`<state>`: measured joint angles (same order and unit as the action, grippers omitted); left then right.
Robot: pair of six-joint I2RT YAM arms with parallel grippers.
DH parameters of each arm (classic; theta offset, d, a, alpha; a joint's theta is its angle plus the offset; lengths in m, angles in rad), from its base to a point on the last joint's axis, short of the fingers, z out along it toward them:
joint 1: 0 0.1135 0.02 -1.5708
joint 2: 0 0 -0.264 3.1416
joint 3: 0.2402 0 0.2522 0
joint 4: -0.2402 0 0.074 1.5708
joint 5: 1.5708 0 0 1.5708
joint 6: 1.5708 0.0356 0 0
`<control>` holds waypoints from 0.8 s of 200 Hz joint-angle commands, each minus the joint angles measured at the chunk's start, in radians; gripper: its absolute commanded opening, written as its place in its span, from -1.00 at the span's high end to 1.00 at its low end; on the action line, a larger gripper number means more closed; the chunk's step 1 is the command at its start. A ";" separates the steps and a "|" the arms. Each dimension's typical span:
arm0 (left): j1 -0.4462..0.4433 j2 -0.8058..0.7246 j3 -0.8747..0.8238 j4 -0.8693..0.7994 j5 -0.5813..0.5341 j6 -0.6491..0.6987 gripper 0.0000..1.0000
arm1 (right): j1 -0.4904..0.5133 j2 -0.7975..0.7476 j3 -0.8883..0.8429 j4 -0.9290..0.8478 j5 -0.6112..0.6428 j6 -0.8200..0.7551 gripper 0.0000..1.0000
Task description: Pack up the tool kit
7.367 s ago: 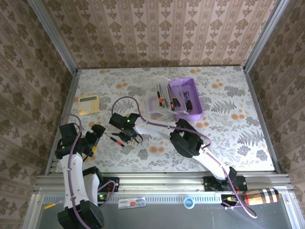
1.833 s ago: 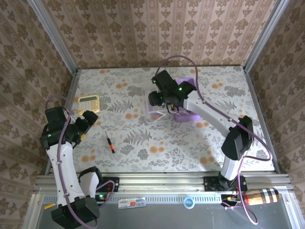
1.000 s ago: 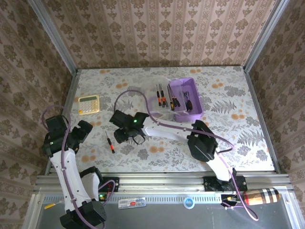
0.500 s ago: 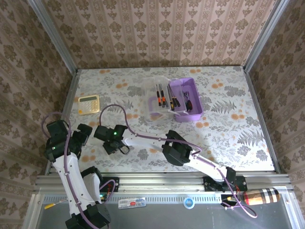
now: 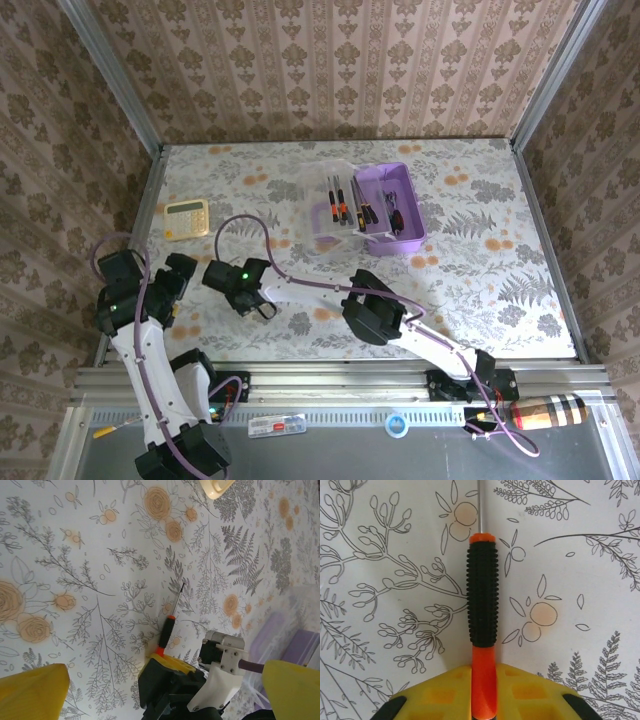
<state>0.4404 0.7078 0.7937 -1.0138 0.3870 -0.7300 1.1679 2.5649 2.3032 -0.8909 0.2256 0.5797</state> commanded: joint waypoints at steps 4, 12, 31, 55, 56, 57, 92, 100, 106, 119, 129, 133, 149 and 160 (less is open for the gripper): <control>0.007 0.004 -0.007 0.030 0.051 0.012 -1.00 | -0.022 -0.065 -0.101 0.009 0.050 0.003 0.71; 0.008 0.005 -0.008 0.034 0.054 0.012 -1.00 | -0.026 -0.099 -0.138 0.034 0.045 0.010 0.71; 0.007 0.009 -0.014 0.062 0.103 0.029 -1.00 | -0.036 -0.185 -0.228 0.088 0.035 0.028 0.71; 0.005 0.007 -0.038 0.125 0.187 0.029 -1.00 | -0.055 -0.298 -0.351 0.167 0.033 0.047 0.72; 0.005 0.008 -0.039 0.127 0.191 0.029 -1.00 | -0.056 -0.302 -0.354 0.169 0.033 0.048 0.72; 0.005 0.008 -0.041 0.129 0.194 0.029 -1.00 | -0.057 -0.306 -0.357 0.169 0.032 0.048 0.72; -0.025 0.001 -0.092 0.228 0.292 -0.002 -1.00 | -0.102 -0.452 -0.474 0.198 0.045 0.033 0.72; -0.039 -0.003 -0.099 0.242 0.292 -0.013 -1.00 | -0.118 -0.489 -0.496 0.199 0.045 0.031 0.72; -0.051 -0.006 -0.105 0.255 0.293 -0.023 -1.00 | -0.130 -0.517 -0.513 0.202 0.047 0.027 0.72; -0.083 -0.014 -0.114 0.280 0.287 -0.043 -1.00 | -0.160 -0.579 -0.556 0.214 0.065 0.018 0.72; -0.109 -0.022 -0.119 0.301 0.275 -0.065 -1.00 | -0.186 -0.621 -0.582 0.220 0.068 0.015 0.71; -0.119 -0.028 -0.122 0.313 0.269 -0.075 -1.00 | -0.198 -0.635 -0.588 0.222 0.067 0.015 0.71; -0.169 -0.040 -0.139 0.371 0.228 -0.118 -1.00 | -0.251 -0.672 -0.600 0.226 0.070 0.004 0.71; -0.217 -0.036 -0.153 0.419 0.202 -0.151 -1.00 | -0.285 -0.692 -0.603 0.228 0.071 -0.014 0.71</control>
<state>0.2932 0.6846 0.6693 -0.7227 0.6281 -0.7940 0.9455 1.9312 1.7222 -0.6849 0.2466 0.5949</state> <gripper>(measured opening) 0.999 0.147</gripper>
